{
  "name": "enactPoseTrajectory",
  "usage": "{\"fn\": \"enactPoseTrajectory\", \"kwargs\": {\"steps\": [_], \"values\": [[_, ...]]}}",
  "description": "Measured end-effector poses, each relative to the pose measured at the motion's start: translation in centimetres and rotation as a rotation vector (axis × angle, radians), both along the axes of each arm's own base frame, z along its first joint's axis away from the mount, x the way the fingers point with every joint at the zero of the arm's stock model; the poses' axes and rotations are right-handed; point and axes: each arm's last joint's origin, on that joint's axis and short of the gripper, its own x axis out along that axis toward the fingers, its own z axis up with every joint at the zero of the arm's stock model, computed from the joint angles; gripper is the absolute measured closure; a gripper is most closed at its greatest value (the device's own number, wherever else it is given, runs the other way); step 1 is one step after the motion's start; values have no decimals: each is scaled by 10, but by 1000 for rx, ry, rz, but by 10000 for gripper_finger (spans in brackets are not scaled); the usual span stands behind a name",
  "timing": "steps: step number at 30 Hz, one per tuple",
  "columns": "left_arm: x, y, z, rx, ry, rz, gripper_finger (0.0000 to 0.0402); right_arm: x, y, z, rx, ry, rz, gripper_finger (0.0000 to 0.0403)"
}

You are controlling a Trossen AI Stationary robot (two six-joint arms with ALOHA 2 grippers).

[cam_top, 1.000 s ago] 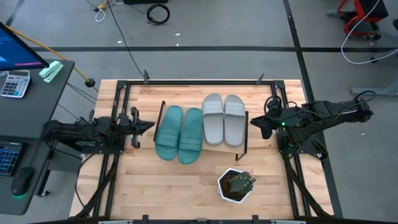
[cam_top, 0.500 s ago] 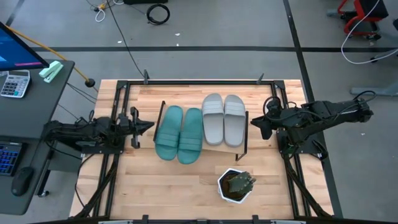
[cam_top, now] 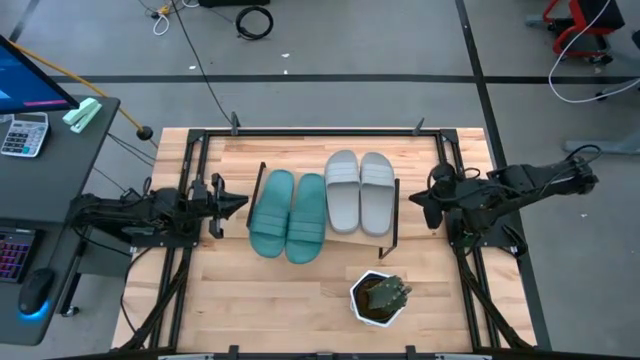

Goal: Pick and place slides into the shelf
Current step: Return to Home Position

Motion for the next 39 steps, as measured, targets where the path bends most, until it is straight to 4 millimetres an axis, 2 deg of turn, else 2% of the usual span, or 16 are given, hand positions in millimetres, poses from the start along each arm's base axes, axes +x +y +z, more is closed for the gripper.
{"fn": "enactPoseTrajectory", "kwargs": {"steps": [5, 17, 24, 39], "values": [[0, 0, 0, 0, 1, 0, 366, -6, 3, -17, 1, -141, 10, 398], [0, 0, 0, 0, 1, 0, 375, -11, -4, -60, -207, -529, 12, 401], [0, 0, 0, -1, 1, 0, 364, -16, -12, -90, -232, -605, 9, 401], [0, 0, 0, -1, 2, 0, 376, -31, -22, -106, -288, -714, 2, 403]]}}
